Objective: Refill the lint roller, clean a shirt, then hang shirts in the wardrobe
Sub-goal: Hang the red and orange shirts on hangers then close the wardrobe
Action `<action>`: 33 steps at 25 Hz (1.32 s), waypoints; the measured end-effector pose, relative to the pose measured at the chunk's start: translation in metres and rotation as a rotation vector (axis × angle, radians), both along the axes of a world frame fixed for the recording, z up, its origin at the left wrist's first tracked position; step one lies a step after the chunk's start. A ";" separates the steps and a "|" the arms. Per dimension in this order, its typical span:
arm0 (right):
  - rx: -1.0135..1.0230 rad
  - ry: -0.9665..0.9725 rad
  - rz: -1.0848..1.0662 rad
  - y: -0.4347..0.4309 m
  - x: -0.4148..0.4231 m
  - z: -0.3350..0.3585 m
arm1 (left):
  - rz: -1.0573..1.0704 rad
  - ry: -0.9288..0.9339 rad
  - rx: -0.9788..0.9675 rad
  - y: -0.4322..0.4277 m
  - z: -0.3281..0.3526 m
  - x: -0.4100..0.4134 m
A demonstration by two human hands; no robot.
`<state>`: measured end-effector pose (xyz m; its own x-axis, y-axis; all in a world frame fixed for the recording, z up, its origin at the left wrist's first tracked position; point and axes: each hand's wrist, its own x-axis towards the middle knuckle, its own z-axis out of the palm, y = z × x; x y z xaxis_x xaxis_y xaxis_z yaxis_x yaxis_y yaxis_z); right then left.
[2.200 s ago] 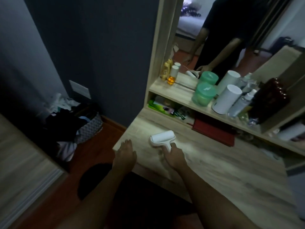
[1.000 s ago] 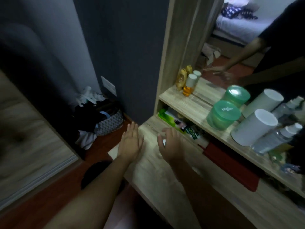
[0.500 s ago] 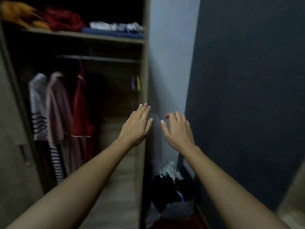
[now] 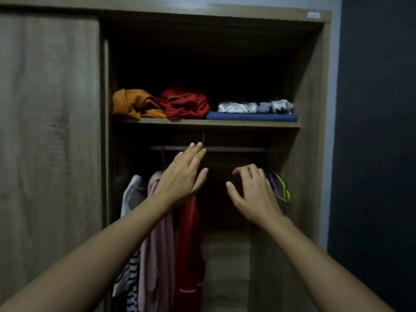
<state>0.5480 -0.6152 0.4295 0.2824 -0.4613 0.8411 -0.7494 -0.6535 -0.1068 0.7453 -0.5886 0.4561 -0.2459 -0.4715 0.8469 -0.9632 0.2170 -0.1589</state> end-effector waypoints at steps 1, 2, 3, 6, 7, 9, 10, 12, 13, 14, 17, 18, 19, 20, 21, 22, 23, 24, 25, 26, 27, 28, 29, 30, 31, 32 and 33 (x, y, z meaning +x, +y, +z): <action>0.000 0.006 0.006 -0.010 0.011 0.008 | 0.014 -0.015 -0.050 -0.007 0.011 0.017; -0.003 0.013 0.011 -0.019 0.020 0.018 | 0.030 -0.029 -0.110 -0.012 0.023 0.032; -0.022 0.017 0.012 -0.030 0.030 0.030 | 0.050 -0.039 -0.173 -0.018 0.037 0.048; -0.106 0.007 0.020 -0.059 0.056 0.079 | 0.109 0.007 -0.292 -0.037 0.076 0.089; -0.127 0.007 0.027 -0.068 0.065 0.097 | 0.134 0.044 -0.301 -0.044 0.088 0.101; -0.170 0.036 0.046 -0.082 0.086 0.131 | 0.212 0.106 -0.294 -0.058 0.105 0.121; -0.183 0.059 0.051 -0.087 0.097 0.146 | 0.262 0.123 -0.288 -0.065 0.111 0.130; -0.199 0.102 0.049 -0.096 0.120 0.175 | 0.335 0.160 -0.246 -0.079 0.121 0.146; -0.194 0.123 0.046 -0.100 0.130 0.186 | 0.349 0.175 -0.203 -0.086 0.124 0.153; -0.178 0.149 0.046 -0.104 0.139 0.196 | 0.359 0.178 -0.158 -0.093 0.124 0.159; -0.094 0.306 -0.006 -0.117 0.160 0.223 | 0.364 0.167 -0.127 -0.108 0.116 0.168; -0.059 0.364 -0.033 -0.121 0.165 0.230 | 0.347 0.177 -0.153 -0.111 0.113 0.169; -0.018 0.404 -0.046 -0.125 0.170 0.236 | 0.333 0.184 -0.177 -0.113 0.111 0.169; 0.038 0.423 -0.035 -0.130 0.175 0.241 | 0.329 0.186 -0.197 -0.114 0.111 0.170; 0.110 0.418 0.003 -0.134 0.179 0.244 | 0.329 0.184 -0.217 -0.116 0.111 0.170; 0.180 0.405 0.045 -0.139 0.181 0.247 | 0.327 0.180 -0.237 -0.117 0.111 0.171; 0.225 0.397 0.066 -0.145 0.182 0.248 | 0.320 0.177 -0.255 -0.118 0.111 0.172; 0.237 0.397 0.057 -0.149 0.182 0.247 | 0.311 0.175 -0.270 -0.119 0.110 0.172; 0.227 0.396 0.029 -0.152 0.182 0.246 | 0.303 0.173 -0.284 -0.120 0.109 0.172; 0.198 0.389 0.003 -0.154 0.183 0.245 | 0.300 0.170 -0.296 -0.120 0.109 0.172; 0.147 0.391 -0.017 -0.155 0.185 0.243 | 0.299 0.168 -0.305 -0.120 0.109 0.172; 0.072 0.408 -0.037 -0.154 0.187 0.241 | 0.299 0.165 -0.308 -0.120 0.109 0.173; -0.025 0.437 -0.064 -0.153 0.189 0.239 | 0.301 0.159 -0.307 -0.120 0.109 0.173; -0.122 0.463 -0.093 -0.151 0.189 0.239 | 0.303 0.149 -0.300 -0.120 0.109 0.174; -0.200 0.479 -0.117 -0.149 0.188 0.239 | 0.306 0.139 -0.288 -0.119 0.109 0.174; -0.251 0.487 -0.139 -0.145 0.185 0.239 | 0.308 0.132 -0.277 -0.118 0.109 0.175; -0.284 0.490 -0.155 -0.141 0.179 0.241 | 0.309 0.129 -0.269 -0.118 0.110 0.176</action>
<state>0.7268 -0.7566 0.6703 0.6173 -0.3034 0.7259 -0.7558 -0.4848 0.4401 0.9211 -0.7069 0.5657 -0.0118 -0.2651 0.9642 -0.9920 -0.1180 -0.0446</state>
